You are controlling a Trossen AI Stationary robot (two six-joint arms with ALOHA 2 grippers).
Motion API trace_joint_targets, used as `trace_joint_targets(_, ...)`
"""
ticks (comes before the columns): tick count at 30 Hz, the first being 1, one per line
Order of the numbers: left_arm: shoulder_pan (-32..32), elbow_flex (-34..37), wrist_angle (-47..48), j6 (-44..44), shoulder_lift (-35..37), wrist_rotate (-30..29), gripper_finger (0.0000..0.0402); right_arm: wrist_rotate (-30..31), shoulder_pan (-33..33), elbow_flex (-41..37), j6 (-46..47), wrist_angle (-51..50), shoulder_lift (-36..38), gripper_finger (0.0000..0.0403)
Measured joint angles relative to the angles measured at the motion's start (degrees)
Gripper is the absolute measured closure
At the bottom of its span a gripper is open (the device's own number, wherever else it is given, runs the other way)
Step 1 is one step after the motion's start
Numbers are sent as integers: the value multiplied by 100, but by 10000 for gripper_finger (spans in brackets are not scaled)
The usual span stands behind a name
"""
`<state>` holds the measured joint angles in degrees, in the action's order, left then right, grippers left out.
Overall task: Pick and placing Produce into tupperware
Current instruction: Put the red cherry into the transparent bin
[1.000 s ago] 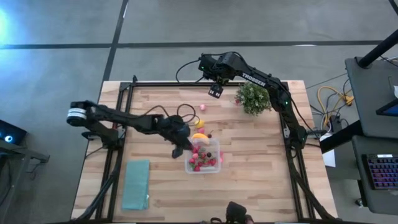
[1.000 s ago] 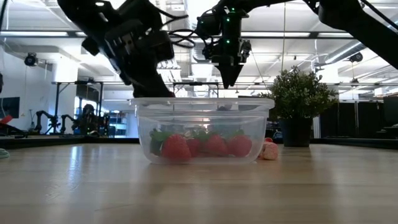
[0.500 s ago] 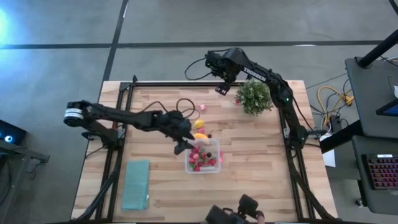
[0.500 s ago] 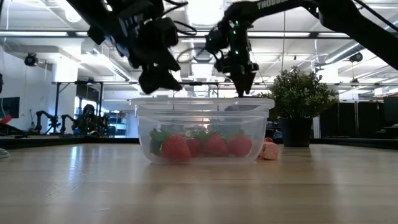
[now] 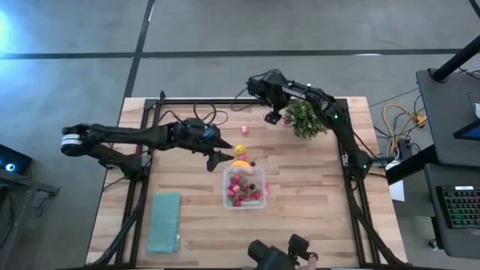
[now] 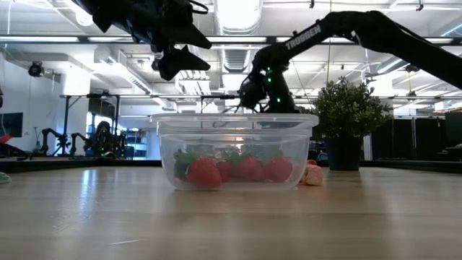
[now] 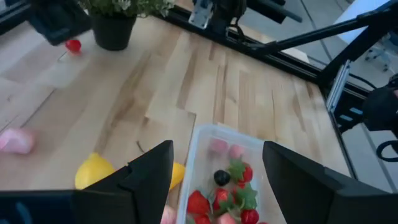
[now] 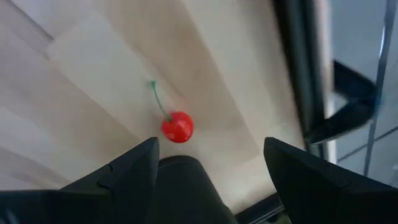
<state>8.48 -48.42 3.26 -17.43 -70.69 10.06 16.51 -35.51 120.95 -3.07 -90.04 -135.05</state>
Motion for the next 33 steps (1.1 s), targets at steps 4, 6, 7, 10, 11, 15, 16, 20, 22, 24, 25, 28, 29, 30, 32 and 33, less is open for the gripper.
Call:
trace_joint_targets(4,31,4,27,31,10,1,169,-4,29,-290,2,3,-85,122)
trace_joint_targets(6,34,4,42,35,-1,5,169,-26,46,-417,-1,1,-89,122)
trace_joint_targets(7,34,4,43,37,-2,6,169,-38,54,-472,-5,5,-89,122)
trace_joint_targets(10,43,5,51,217,-50,9,169,-42,79,-644,-91,2,-117,122)
trace_joint_targets(11,43,7,85,290,-53,9,169,-41,91,-684,-121,1,-145,122)
trace_joint_targets(15,55,7,38,472,-49,11,168,-21,111,-840,-194,3,-194,122)
trace_joint_targets(16,58,9,54,474,-49,9,168,-16,111,-882,-203,13,-194,122)
trace_joint_targets(20,56,9,43,477,-49,11,168,106,111,-982,-258,71,-194,129)
trace_joint_targets(22,56,8,46,478,-49,11,168,154,111,-991,-304,177,-194,140)
trace_joint_targets(24,56,9,42,479,-49,11,168,153,109,-993,-317,268,-194,154)
trace_joint_targets(25,56,9,45,478,-49,11,168,149,111,-979,-317,271,-194,161)
trace_joint_targets(28,56,9,44,478,-49,11,168,91,111,-908,-345,385,-194,176)
trace_joint_targets(29,56,9,44,476,-49,13,168,48,105,-898,-357,398,-194,179)
trace_joint_targets(30,56,9,46,473,-49,11,168,-2,100,-897,-363,434,-194,182)
trace_joint_targets(32,56,8,45,471,-49,13,168,-23,98,-899,-363,521,-194,183)
trace_joint_targets(33,56,9,44,470,-49,13,168,-25,89,-921,-372,531,-194,183)
